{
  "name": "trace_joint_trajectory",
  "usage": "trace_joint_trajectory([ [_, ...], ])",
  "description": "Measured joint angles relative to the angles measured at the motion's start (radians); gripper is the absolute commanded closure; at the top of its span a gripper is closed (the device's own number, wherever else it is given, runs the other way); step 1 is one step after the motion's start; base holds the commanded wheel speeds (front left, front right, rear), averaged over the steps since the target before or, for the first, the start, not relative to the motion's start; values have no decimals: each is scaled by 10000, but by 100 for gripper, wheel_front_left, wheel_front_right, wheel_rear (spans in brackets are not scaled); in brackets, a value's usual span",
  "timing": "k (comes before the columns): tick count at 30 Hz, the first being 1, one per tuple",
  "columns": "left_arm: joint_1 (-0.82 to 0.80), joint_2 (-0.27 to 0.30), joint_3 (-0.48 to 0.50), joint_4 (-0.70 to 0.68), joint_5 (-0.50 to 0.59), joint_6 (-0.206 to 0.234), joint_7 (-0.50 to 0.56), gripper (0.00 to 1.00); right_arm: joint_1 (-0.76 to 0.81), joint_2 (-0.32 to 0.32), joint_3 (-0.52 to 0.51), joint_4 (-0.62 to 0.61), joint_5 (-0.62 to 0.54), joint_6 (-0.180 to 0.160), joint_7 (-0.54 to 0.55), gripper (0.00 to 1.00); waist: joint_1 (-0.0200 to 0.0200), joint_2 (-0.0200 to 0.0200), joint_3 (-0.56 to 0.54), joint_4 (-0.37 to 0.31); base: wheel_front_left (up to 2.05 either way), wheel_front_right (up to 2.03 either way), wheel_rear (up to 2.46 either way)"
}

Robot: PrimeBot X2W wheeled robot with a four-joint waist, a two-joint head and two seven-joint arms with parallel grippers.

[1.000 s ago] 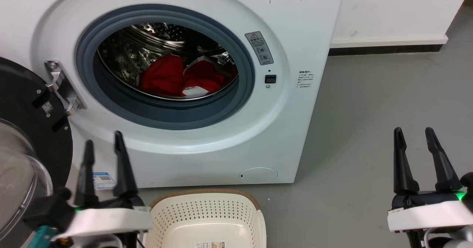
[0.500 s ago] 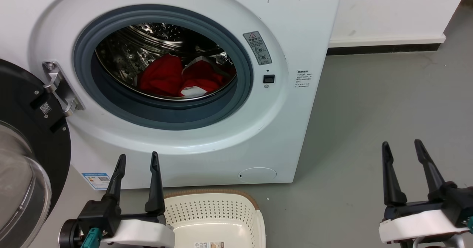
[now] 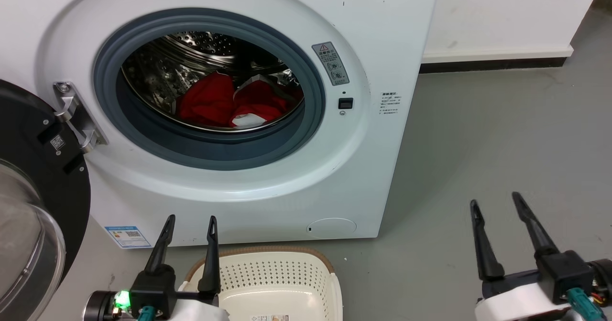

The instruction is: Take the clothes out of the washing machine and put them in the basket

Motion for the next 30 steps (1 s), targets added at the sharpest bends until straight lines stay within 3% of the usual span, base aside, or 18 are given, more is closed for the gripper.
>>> trace_joint_trajectory([
  [6,-6,150,-332,15,579,263,-119,0,12,2,13,71,-301,4,-113,0,0,0,-14,-20,0,0,0],
  [10,-4,-23,-151,-207,330,301,-186,0,23,2,0,117,-295,4,-203,0,0,0,-8,-23,0,0,0],
  [22,259,-821,1137,-161,399,-1605,-380,0,100,-2,-196,627,502,2,-376,0,0,0,-29,-33,0,0,0],
  [30,249,-1097,1630,497,811,-2052,-380,0,99,0,-282,928,888,2,-378,0,0,0,-26,-48,0,0,0],
])
